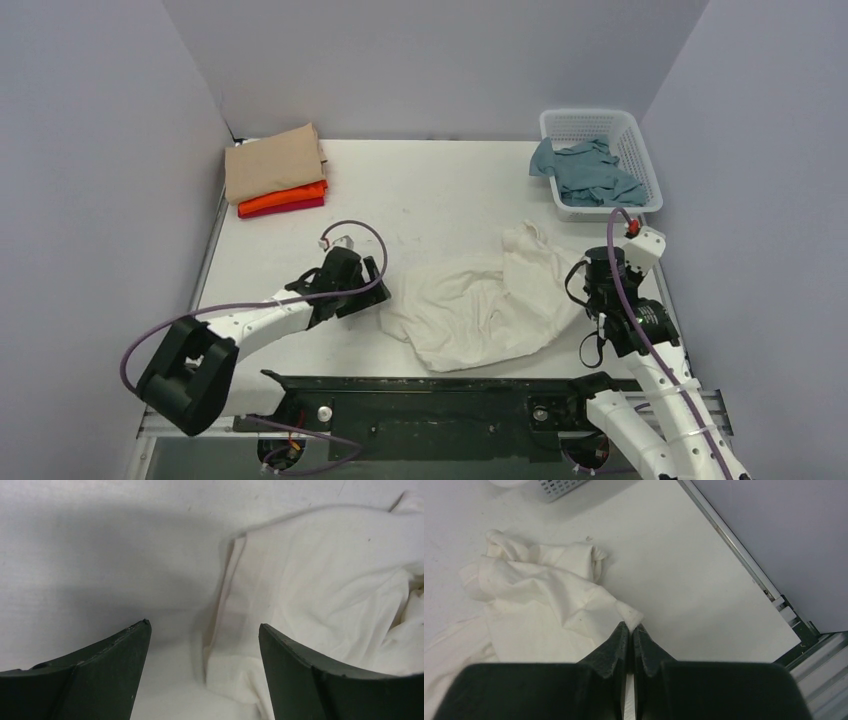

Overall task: Fold and stack the t-shirts
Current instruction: Flatten out the tshirt

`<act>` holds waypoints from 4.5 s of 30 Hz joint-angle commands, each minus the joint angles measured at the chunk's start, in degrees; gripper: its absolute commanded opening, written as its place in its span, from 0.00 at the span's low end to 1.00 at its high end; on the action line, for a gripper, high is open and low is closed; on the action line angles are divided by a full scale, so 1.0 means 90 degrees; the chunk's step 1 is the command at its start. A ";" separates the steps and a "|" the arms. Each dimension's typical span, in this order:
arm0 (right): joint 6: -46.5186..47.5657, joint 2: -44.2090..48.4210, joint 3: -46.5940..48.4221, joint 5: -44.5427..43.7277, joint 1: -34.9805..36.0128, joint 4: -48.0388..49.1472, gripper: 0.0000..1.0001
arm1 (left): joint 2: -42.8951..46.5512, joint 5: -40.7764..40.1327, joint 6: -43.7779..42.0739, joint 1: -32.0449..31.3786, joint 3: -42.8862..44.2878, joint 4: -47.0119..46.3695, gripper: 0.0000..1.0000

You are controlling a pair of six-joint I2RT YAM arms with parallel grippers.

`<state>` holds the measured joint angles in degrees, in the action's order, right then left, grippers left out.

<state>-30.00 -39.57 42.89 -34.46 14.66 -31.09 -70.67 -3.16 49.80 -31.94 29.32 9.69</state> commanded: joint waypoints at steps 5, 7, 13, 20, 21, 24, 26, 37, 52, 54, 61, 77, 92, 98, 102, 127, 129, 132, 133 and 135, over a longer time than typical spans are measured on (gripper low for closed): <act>0.0060 -0.0039 -0.0214 0.0115 -0.0046 0.0117 0.00 | -0.1403 0.0023 -0.0561 -0.0369 0.1093 -0.0847 0.83; 0.0069 -0.0006 -0.0240 0.0116 -0.0048 0.0157 0.00 | -0.1633 -0.0086 -0.0607 -0.0576 0.1261 -0.0790 0.79; 0.0096 -0.0053 -0.0293 0.0205 -0.0072 0.0409 0.00 | -0.2490 -0.0510 -0.0626 -0.0981 0.1916 -0.0550 0.29; 0.0315 -0.0340 0.0374 0.0219 -0.0312 0.0606 0.00 | -0.1874 -0.2261 -0.0560 -0.0857 0.2984 0.0855 0.00; 0.0342 -0.0366 0.0613 0.0260 -0.0355 0.0610 0.00 | -0.1505 -0.2381 -0.0571 -0.0719 0.3124 0.0949 0.00; 0.0379 -0.0408 0.1122 0.0397 -0.0550 0.0597 0.00 | -0.0707 -0.2617 -0.0628 -0.0262 0.3371 0.1315 0.00; 0.0448 -0.0411 0.1535 0.0500 -0.0628 0.0594 0.00 | -0.0108 -0.2628 -0.0710 0.0116 0.3562 0.1523 0.00; 0.0697 -0.0114 0.3709 0.1976 -0.0671 0.0730 0.00 | 0.2162 -0.3249 -0.1487 0.0524 0.5479 0.2291 0.00; 0.1227 -0.1474 0.5979 0.2341 -0.0671 0.0662 0.00 | 0.1662 -0.3357 -0.2215 0.0556 0.6684 0.1888 0.00; 0.1348 -0.1912 0.6106 0.2223 -0.0671 0.0836 0.00 | 0.1089 -0.3324 -0.2298 0.0706 0.6922 0.1850 0.00; 0.1814 -0.3843 0.7399 0.2080 -0.0726 0.1643 0.00 | -0.1257 -0.0726 -0.2225 0.2248 0.8632 0.1592 0.00; 0.1471 -0.4619 0.8610 0.3387 -0.1240 0.2568 0.00 | -0.3413 0.1931 -0.1710 0.3735 1.2241 0.2512 0.00; 0.0106 -0.1259 0.0083 0.3157 -0.1239 0.1625 0.00 | -0.1574 0.0840 -0.2153 0.3129 0.4066 0.1910 0.03; -0.0350 -0.1484 -0.0979 0.3045 -0.1223 0.0814 0.07 | -0.2010 -0.0513 -0.1644 0.2647 0.3611 0.2749 0.83; -0.0647 -0.1408 -0.1139 0.2686 -0.1178 0.0070 0.48 | -0.1645 -0.1242 -0.1035 0.2089 0.3506 0.3117 0.85; -0.0130 -0.5048 0.0716 0.3732 -0.0106 0.1845 0.89 | -0.2333 -0.0523 -0.0471 0.0706 0.2924 0.1594 0.91; -0.0160 -0.5284 0.0630 0.4096 -0.0058 0.1944 0.89 | -0.2455 -0.0483 -0.0463 0.0807 0.2777 0.1502 0.91; -0.0259 -0.5318 0.0439 0.4284 0.0023 0.1950 0.89 | -0.2524 -0.0461 -0.0458 0.0909 0.2648 0.1408 0.91; -0.0290 -0.5205 0.0280 0.4321 0.0042 0.1941 0.89 | -0.2526 -0.0484 -0.0471 0.0931 0.2618 0.1390 0.91; -0.0330 -0.4976 0.0038 0.4448 0.0087 0.1840 0.89 | -0.2523 -0.0537 -0.0479 0.0947 0.2567 0.1387 0.92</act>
<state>-31.64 -87.92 46.65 2.17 14.44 -13.30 -93.27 -7.40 46.02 -24.14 53.28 24.91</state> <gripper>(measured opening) 0.887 0.913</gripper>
